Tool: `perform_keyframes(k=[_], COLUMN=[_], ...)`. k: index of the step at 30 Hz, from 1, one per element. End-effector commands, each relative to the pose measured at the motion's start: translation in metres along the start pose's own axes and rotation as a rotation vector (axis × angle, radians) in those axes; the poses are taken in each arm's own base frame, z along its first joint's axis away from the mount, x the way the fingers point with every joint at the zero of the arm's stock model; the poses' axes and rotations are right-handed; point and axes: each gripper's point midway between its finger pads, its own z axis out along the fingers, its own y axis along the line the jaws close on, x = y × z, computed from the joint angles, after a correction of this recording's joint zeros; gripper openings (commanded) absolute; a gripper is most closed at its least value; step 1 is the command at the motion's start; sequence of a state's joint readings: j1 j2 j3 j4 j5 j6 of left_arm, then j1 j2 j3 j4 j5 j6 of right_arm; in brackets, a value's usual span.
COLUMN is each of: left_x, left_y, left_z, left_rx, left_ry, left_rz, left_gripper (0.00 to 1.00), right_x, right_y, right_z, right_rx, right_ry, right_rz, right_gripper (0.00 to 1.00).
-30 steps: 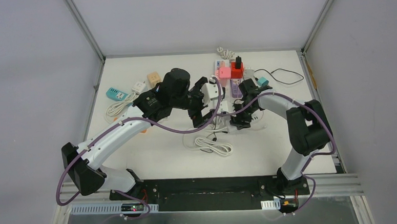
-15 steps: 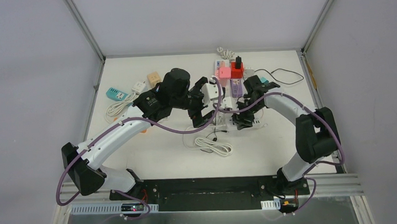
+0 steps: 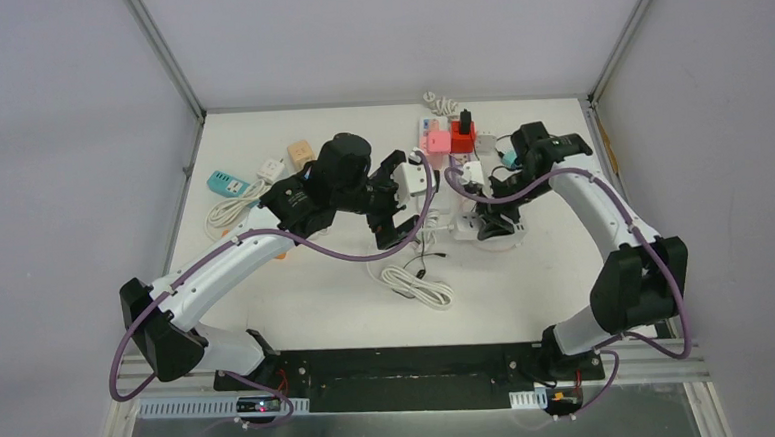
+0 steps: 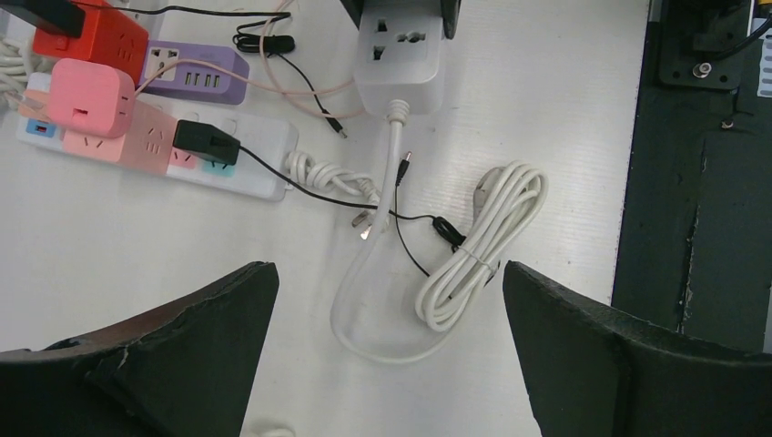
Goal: Pull the plug off the socket
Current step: Pick up the socket from the center of the board.
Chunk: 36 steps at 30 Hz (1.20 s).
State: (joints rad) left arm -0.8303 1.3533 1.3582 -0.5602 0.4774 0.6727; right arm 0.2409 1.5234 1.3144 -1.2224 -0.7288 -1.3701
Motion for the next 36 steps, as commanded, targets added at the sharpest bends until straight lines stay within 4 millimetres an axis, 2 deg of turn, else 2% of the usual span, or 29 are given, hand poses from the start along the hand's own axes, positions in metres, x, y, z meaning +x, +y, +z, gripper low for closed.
perform_keyframes(k=[1, 9, 14, 26, 36], left_x=[-0.01, -0.014, -0.017, -0.02, -0.021], left_y=[0.0, -0.004, -0.009, -0.013, -0.016], left_z=[-0.007, -0.008, -0.009, -0.01, -0.015], left_rx=[-0.013, -0.006, 0.001, 0.009, 0.008], left_ry=[-0.034, -0.042, -0.05, -0.056, -0.064], left_rz=[0.046, 0.066, 0.078, 0.094, 0.108], left_gripper=[0.99, 0.99, 0.99, 0.99, 0.99], right_x=[-0.038, -0.05, -0.056, -0.099, -0.125], right_y=[0.016, 0.033, 0.025, 0.014, 0.002], right_z=[-0.04, -0.104, -0.149, -0.222, -0.291], right_rx=[0.046, 0.246, 0.43, 0.64, 0.916], right_ry=[-0.121, -0.195, -0.262, -0.319, -0.302], right_rz=[-0.091, -0.117, -0.022, 0.094, 0.17], right_gripper=[0.0, 0.0, 0.0, 0.0, 0.0])
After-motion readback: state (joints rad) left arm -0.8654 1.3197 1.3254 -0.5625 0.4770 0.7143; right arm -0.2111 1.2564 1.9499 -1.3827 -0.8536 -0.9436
